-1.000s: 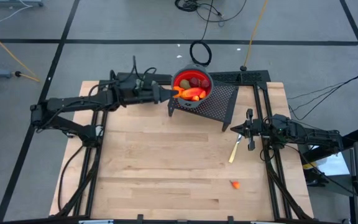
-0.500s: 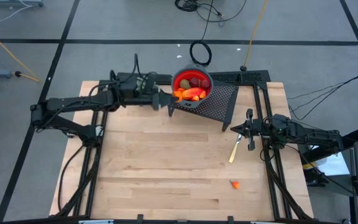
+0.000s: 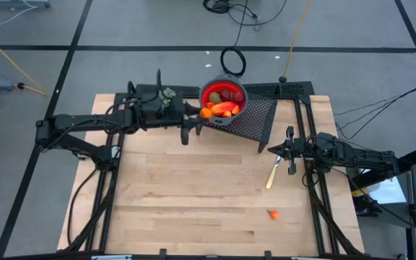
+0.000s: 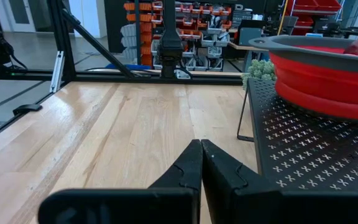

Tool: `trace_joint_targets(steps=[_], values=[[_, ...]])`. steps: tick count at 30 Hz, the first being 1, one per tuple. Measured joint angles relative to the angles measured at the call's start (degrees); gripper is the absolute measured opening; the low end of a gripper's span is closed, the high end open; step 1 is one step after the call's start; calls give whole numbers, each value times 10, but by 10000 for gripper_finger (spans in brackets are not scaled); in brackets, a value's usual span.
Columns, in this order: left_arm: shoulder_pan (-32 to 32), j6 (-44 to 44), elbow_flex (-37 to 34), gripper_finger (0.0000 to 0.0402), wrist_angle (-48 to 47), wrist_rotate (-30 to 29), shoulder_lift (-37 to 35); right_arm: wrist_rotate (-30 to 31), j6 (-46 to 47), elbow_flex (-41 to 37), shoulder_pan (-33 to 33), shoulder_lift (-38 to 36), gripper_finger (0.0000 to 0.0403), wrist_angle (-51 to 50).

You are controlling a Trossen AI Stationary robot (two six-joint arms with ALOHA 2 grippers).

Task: Pick & Place Fruit
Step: Put the tangerine into the red strainer bowl

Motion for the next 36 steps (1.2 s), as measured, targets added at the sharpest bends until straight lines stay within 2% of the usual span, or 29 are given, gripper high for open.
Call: trace_joint_targets(steps=[3,7,11,17,26,30,36], values=[[7,-2,6,108,-1,-48,8,0,0,0,0,0,0,0],[23,-26,34,108,-7,-66,29,4,0,0,0,0,0,0],[36,-33,99,108,-91,-65,74,28,7,0,0,0,0,0],[58,-14,231,108,-244,-65,160,29,16,0,0,0,0,0],[92,-14,375,108,-393,-65,275,28,17,0,0,0,0,0],[100,-14,409,108,-439,-65,308,28,19,0,0,0,0,0],[102,-28,413,108,-489,-75,314,28,20,0,0,0,0,0]])
